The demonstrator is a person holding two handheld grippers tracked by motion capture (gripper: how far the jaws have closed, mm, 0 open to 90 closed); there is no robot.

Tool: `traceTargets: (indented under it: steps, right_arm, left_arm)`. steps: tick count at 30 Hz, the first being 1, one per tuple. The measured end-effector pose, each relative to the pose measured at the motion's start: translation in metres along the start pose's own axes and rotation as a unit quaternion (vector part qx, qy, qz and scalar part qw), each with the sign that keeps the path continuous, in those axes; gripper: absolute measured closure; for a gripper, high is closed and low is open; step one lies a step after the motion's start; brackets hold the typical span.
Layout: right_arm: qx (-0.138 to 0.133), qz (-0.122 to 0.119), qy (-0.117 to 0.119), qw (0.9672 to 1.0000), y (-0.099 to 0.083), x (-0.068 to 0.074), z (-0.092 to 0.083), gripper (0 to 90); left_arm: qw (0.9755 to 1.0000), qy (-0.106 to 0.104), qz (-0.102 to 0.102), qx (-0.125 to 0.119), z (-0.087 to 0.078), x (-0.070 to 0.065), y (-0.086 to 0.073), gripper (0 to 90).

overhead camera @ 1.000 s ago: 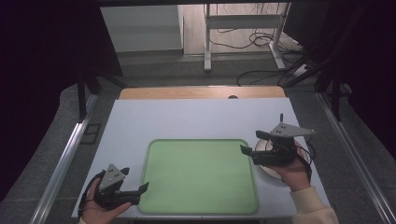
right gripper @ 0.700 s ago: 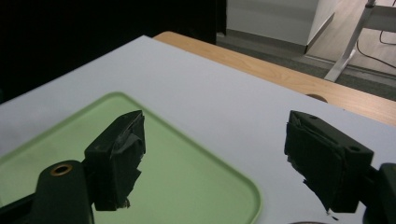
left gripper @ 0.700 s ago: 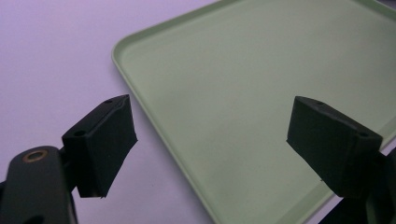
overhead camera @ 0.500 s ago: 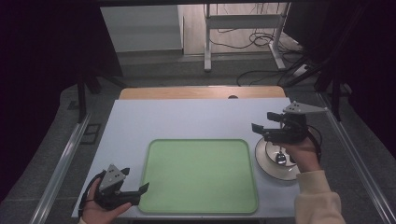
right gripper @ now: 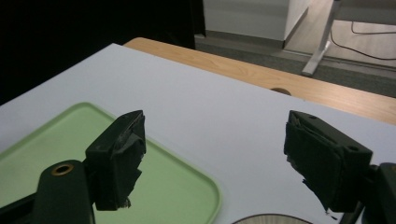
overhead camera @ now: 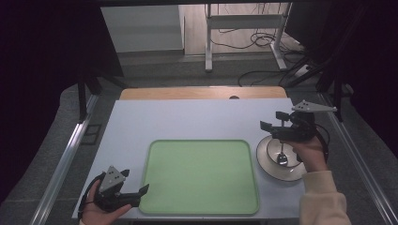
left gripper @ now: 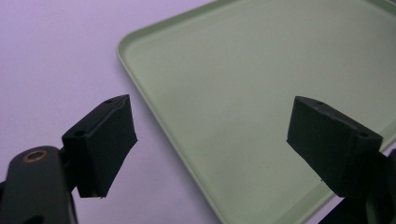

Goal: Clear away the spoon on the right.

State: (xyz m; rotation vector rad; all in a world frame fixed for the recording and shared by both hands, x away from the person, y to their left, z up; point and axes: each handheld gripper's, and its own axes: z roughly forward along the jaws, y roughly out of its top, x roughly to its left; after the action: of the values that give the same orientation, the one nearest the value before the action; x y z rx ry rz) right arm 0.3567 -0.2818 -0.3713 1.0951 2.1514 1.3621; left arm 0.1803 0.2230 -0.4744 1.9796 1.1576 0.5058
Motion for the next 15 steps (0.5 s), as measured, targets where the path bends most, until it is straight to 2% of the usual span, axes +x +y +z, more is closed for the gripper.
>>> traceTargets:
  steps: [15]
  right_arm:
    - [0.022, 0.024, -0.028, 0.9991, -0.012, -0.017, 0.004, 21.0]
  left_arm:
    - [1.0, 0.0, 0.001, 0.0, 0.0, 0.001, -0.001, 14.8]
